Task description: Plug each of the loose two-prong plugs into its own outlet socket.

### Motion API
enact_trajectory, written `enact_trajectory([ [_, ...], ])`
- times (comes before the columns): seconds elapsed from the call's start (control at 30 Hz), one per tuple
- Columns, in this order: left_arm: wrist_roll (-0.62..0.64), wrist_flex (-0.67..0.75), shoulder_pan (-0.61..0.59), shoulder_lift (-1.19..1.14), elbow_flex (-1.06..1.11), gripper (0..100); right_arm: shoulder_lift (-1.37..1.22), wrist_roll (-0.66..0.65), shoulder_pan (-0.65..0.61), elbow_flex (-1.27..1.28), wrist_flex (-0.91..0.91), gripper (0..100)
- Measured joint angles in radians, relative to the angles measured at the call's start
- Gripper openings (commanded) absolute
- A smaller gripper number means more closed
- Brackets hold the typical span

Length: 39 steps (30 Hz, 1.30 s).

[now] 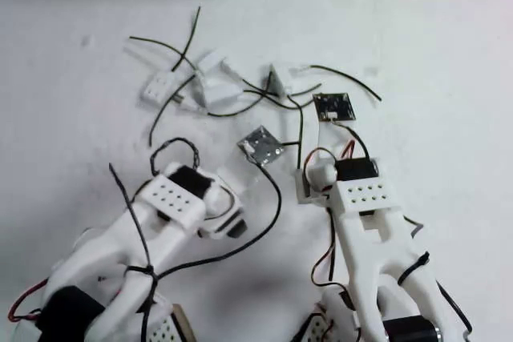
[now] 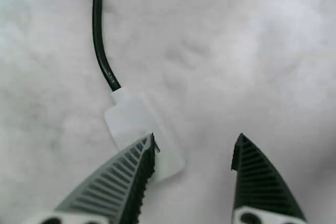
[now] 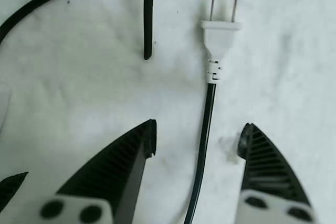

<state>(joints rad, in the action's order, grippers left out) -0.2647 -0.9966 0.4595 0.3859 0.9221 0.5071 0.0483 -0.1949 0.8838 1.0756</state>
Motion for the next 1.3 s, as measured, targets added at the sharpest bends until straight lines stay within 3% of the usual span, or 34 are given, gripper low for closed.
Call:
enact_trajectory([
  [0.13,0.000,0.000,-0.043,-0.063,-0.009,25,0.000,0.000,0.000,0.000,0.000,24.8],
  [0.33,0.000,-0.089,-0.192,-0.269,-0.189,25,0.000,0.000,0.000,0.017,0.000,24.8],
  [0.63,-0.123,-0.164,-0.348,-0.393,-0.302,25,0.000,0.000,0.000,0.017,0.000,24.8],
  [0.93,-0.183,-0.242,-0.439,-0.127,-0.302,25,0.000,0.000,0.000,0.017,0.000,24.8],
  [1.13,-0.207,-0.339,-0.417,0.055,-0.301,25,0.000,0.000,0.000,0.017,0.000,24.8],
  [1.3,-0.207,-0.322,-0.408,0.060,-0.226,24,0.000,0.000,0.000,0.017,0.000,25.0],
])
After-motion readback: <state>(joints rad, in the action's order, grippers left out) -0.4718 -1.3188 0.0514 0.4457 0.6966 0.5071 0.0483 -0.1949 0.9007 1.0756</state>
